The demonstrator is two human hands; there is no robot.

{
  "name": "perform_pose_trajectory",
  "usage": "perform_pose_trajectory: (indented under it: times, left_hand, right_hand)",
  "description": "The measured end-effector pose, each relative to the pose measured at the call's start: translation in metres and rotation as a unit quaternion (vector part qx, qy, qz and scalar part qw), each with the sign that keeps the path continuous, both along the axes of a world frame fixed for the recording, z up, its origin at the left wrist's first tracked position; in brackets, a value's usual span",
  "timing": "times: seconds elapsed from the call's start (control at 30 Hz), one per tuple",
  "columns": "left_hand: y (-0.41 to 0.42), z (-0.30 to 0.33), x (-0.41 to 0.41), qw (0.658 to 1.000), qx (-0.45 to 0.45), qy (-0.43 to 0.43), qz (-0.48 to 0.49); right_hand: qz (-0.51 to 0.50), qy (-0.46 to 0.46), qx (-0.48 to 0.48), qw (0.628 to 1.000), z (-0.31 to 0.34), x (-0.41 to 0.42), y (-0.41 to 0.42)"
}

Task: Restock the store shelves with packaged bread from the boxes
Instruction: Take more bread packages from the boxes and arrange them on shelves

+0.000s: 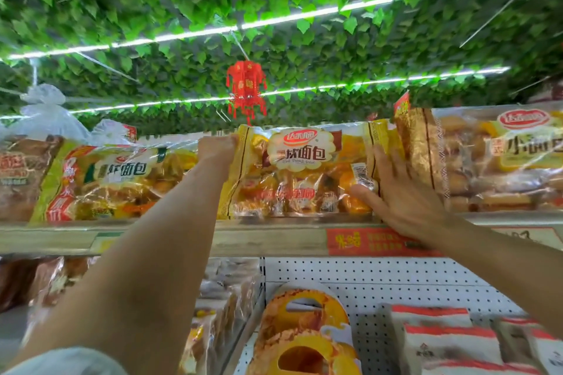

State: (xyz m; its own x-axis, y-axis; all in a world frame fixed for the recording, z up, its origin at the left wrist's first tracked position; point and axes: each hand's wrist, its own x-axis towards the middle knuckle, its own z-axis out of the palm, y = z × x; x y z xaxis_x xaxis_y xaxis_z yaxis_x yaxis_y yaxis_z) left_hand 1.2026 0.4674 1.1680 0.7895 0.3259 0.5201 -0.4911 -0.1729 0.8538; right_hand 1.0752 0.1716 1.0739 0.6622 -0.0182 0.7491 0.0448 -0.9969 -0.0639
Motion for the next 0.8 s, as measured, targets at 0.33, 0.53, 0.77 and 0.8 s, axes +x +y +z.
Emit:
perform_pose_trajectory:
  times: [0.33,0.53,0.77,0.8]
  left_hand:
    - [0.012,-0.001,0.01,0.965,0.167,-0.032,0.2]
    - [0.025,-0.028,-0.028,0.963,0.161,-0.2,0.077]
    - [0.033,-0.086,-0.031,0.827,0.555,-0.092,-0.022]
    - [0.029,-0.085,-0.028,0.823,0.561,-0.087,-0.024]
  right_hand:
    - [-0.049,0.039,0.031,0.998,-0.005,-0.002,0.005]
    - [-0.071,0.008,0.005,0.997,-0.007,-0.003,0.006]
    - [-0.005,-0.038,-0.174,0.984,-0.004,0.004,0.003]
    - [0.006,-0.032,-0.18,0.983,-0.002,0.006,0.0]
